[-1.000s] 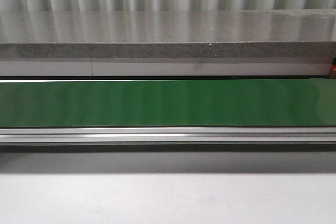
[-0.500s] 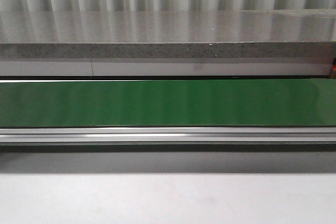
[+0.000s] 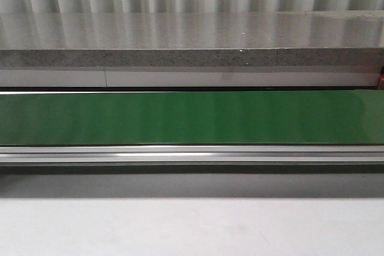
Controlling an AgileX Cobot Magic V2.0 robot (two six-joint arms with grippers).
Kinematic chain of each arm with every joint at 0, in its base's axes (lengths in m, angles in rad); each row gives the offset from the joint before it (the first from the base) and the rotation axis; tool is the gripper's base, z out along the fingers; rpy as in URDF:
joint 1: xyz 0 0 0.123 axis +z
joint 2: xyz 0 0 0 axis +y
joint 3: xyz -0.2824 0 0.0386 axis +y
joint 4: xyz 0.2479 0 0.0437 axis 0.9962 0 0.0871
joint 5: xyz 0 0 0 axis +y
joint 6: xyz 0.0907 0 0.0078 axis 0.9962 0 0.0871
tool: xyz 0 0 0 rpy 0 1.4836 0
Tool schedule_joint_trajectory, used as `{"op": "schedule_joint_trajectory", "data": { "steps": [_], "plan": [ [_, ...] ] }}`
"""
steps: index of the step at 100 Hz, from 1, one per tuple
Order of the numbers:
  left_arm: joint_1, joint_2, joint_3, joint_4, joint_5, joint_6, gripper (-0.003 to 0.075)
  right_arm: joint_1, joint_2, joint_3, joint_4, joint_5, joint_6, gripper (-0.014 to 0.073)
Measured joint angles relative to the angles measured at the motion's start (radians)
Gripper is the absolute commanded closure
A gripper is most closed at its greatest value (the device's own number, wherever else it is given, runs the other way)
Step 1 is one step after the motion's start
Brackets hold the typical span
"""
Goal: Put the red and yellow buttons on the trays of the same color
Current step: 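Grasp the red button with the left gripper and carry it over the belt, then set the red button on the belt, move the left gripper to a yellow button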
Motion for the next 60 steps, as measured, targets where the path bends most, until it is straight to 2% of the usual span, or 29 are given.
{"op": "schedule_joint_trajectory", "data": {
  "steps": [24, 60],
  "plan": [
    [-0.151, 0.049, -0.050, 0.000, 0.025, 0.039, 0.0740, 0.000, 0.000, 0.000, 0.000, 0.000, 0.000, 0.0661],
    [-0.179, 0.207, -0.070, 0.000, 0.030, 0.043, 0.0739, 0.000, 0.000, 0.000, 0.000, 0.000, 0.000, 0.0661]
  ]
}}
